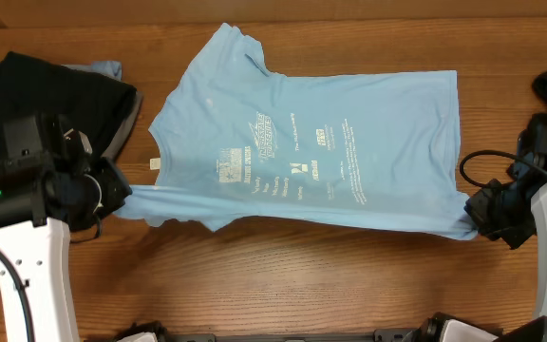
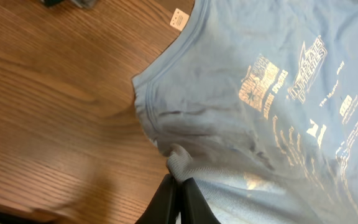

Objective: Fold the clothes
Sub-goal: 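Lift the bottom edge with both grippers and fold it upward toward the collar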

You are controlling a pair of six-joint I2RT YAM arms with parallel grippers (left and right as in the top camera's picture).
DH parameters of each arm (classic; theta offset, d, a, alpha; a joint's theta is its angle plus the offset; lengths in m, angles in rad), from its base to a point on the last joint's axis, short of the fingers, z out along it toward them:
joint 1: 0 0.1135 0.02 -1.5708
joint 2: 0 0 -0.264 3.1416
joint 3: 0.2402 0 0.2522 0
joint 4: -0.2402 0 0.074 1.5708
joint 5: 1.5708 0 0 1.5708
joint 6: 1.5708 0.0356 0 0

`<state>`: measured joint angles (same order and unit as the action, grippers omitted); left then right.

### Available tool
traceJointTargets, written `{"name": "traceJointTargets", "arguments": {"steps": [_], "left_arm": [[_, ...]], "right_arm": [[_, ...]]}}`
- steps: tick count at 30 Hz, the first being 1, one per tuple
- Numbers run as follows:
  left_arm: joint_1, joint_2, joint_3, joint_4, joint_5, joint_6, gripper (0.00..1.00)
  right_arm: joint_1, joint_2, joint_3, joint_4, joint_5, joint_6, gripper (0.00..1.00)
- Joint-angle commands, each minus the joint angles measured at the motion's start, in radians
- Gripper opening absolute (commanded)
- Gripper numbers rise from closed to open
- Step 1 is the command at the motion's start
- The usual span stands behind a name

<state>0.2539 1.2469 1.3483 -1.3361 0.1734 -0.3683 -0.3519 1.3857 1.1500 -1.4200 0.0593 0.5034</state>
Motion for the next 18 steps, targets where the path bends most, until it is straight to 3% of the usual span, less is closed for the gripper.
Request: {"name": "traceJointTargets", "arguments": {"steps": [1,18], "left_arm": [[-0.035,0.069,0.026,0.054,-0.011,-0.021,0.04],[-0.166,0.303,0.075,0.378,-0.031,-0.013,0.04]], "right_arm": [[-0.006,0.054,0.030,0.028,0.045,-0.011,0.04],[0.043,0.123,0.046,0.444,-0.062,-0.090,0.04]]}}
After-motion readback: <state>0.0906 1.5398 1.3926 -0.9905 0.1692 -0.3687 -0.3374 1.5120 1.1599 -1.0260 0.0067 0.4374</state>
